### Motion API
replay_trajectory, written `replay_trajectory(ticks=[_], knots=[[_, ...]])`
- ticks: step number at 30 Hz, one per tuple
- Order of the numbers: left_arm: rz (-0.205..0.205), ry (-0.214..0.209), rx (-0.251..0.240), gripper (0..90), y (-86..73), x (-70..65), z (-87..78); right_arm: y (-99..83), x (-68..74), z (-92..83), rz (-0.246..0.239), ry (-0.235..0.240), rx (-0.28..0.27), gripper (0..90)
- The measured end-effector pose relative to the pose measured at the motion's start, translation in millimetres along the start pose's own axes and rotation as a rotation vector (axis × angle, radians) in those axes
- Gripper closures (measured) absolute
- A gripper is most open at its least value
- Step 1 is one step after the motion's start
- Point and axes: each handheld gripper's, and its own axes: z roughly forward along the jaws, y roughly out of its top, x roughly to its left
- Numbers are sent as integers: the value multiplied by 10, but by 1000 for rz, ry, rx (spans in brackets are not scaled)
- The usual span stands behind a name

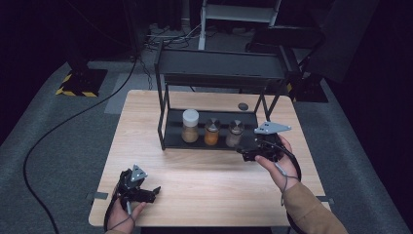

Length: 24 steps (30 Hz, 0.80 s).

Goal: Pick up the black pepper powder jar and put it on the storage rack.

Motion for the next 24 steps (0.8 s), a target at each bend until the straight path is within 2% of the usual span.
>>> replay_trajectory(ticks=[11, 17, 24], knots=[[0, 0, 1, 4, 1, 0, -1, -201, 23, -123, 18, 6, -11, 82], [0, 0, 0, 4, 1, 0, 0, -357, 13, -98, 30, 14, 2, 81], [0, 0, 1, 4, 2, 1, 0, -538, 50, -46, 21, 33, 21, 82]])
